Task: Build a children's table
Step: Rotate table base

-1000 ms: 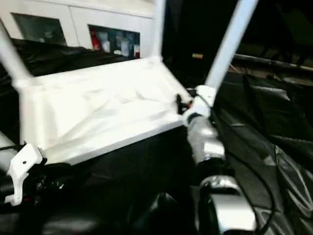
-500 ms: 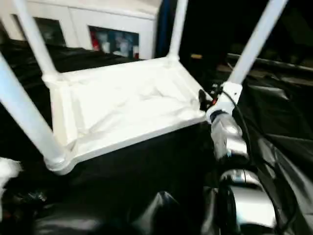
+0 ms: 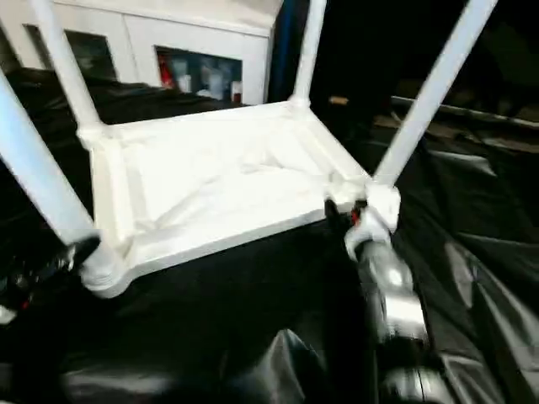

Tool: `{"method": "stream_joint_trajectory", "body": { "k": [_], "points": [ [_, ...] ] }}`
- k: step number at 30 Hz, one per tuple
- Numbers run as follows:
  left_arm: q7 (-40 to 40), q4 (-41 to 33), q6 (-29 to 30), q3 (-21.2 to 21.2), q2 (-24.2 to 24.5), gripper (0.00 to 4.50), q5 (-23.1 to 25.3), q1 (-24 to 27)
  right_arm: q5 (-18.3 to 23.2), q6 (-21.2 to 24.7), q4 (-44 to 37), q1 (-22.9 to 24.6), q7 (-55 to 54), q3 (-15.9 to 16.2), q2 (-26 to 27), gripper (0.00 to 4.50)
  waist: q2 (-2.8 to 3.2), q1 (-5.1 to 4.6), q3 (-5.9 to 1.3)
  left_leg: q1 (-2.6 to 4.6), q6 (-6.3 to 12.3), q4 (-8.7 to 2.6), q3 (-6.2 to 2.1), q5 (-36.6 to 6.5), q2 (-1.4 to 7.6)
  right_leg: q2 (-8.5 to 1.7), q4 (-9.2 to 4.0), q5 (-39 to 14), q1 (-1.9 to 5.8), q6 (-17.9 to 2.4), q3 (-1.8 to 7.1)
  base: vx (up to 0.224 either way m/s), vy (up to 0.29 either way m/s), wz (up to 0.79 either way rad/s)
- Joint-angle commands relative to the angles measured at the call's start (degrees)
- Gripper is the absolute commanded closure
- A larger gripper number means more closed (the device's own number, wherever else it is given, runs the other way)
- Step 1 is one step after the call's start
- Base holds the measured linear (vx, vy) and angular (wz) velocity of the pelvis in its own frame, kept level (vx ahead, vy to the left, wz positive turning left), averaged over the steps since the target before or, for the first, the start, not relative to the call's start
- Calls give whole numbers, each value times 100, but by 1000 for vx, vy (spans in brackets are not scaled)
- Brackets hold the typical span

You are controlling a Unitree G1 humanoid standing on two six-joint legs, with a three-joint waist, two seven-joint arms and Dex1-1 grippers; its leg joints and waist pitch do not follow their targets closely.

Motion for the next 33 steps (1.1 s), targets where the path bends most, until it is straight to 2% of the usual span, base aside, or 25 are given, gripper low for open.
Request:
{"method": "stream_joint_trajectory", "body": {
  "k": [1, 3, 4, 7, 10, 13, 14, 15, 17, 18, 20, 21, 26, 28, 31, 32, 33],
  "points": [
    [23, -93, 92, -152, -10, 56, -30, -35, -89, 186, -251, 111, -89, 0, -54, 0, 65, 0, -285, 97, -93, -466, -174, -1481, 314, -454, -523, -1584, 171, -629, 365, 0, 0, 0],
    [-3, -165, 234, -335, -29, 46, -113, -178, -103, 416, -226, 142, -65, 80, -98, 0, 71, -23, -278, 105, -112, -473, -180, -1554, 316, -448, -522, -1653, 163, -618, 364, 0, 0, 0],
    [10, -232, 378, -477, -48, 46, -207, -317, -173, 587, -157, 99, -83, 167, -145, 0, 82, -20, -274, 132, -121, -469, -175, -1582, 315, -438, -522, -1632, 141, -645, 367, 0, 0, 0],
    [15, -346, 572, -694, -65, 15, -359, -526, -279, 792, -29, -21, -70, 270, -185, 0, 77, -10, -285, 105, -153, -466, -178, -1490, 315, -453, -500, -1466, 169, -708, 364, 0, 0, 0],
    [-40, -520, 883, -1024, -123, 3, -681, -872, -394, 922, 322, -317, 32, 391, -181, 0, 79, 4, -296, 132, -162, -446, -157, -1375, 302, -442, -477, -1280, 156, -811, 363, 0, 0, 0],
    [-108, -666, 1216, -1322, -122, 3, -912, -1062, -498, 977, 663, -575, 116, 523, -164, 0, 80, 20, -314, 118, -170, -425, -152, -1188, 299, -446, -439, -1069, 177, -885, 358, 0, 0, 0],
    [-170, -747, 1428, -1572, -104, 3, -948, -1172, -536, 986, 884, -754, 230, 628, -132, 0, 78, 24, -311, 105, -172, -430, -154, -1127, 300, -444, -436, -995, 187, -881, 357, 0, 0, 0],
    [-270, -770, 1564, -1917, -112, 3, -856, -1333, -558, 1004, 1122, -978, 428, 759, -58, 0, 51, 14, -334, 92, -127, -413, -148, -993, 288, -445, -409, -849, 216, -892, 354, 0, 0, 0],
    [-309, -755, 1564, -2015, -125, 3, -801, -1380, -555, 1016, 1183, -1038, 501, 795, -28, 0, 54, 7, -327, 74, -100, -407, -148, -916, 286, -452, -406, -775, 228, -908, 357, 0, 0, 0],
    [-366, -694, 1564, -2172, -157, 3, -717, -1474, -571, 1008, 1274, -1133, 595, 869, 22, 0, 31, 8, -331, 75, -78, -399, -142, -873, 291, -459, -410, -748, 231, -907, 360, 0, 0, 0],
    [-443, -587, 1539, -2355, -189, 3, -619, -1603, -615, 1000, 1369, -1235, 689, 965, 96, 0, 33, -25, -333, 41, -98, -405, -157, -811, 293, -471, -400, -752, 263, -910, 356, 0, 0, 0],
    [-484, -511, 1536, -2465, -213, 3, -583, -1705, -650, 995, 1441, -1310, 772, 1043, 159, 0, 31, -46, -337, 49, -99, -404, -159, -809, 293, -465, -401, -766, 263, -902, 350, 0, 0, 0],
    [-517, -421, 1630, -2635, -242, 3, -655, -1935, -683, 964, 1583, -1450, 901, 1148, 294, 0, 25, -137, -326, 53, -99, -398, -157, -884, 291, -471, -419, -913, 263, -949, 354, 0, 0, 0],
    [-525, -417, 1716, -2845, -337, 3, -713, -2137, -734, 890, 1732, -1553, 979, 1214, 425, 0, 40, -160, -342, 58, -105, -389, -157, -871, 288, -470, -417, -921, 262, -992, 349, 0, 0, 0],
    [-539, -494, 1749, -3041, -454, 3, -702, -2152, -800, 864, 1720, -1555, 955, 1262, 483, 0, 29, -204, -346, 18, -141, -398, -178, -835, 301, -480, -402, -862, 297, -1011, 342, 0, 0, 0],
    [-540, -508, 1750, -3070, -469, 3, -699, -2137, -824, 859, 1718, -1557, 952, 1271, 482, 0, 61, -211, -351, 18, -154, -396, -183, -839, 300, -475, -395, -851, 299, -1017, 338, 0, 0, 0],
    [-545, -533, 1737, -3082, -465, 3, -694, -2083, -849, 862, 1674, -1532, 954, 1286, 465, 0, 47, -226, -350, 25, -164, -396, -182, -902, 298, -468, -408, -888, 293, -1005, 334, 0, 0, 0]
  ]
}}
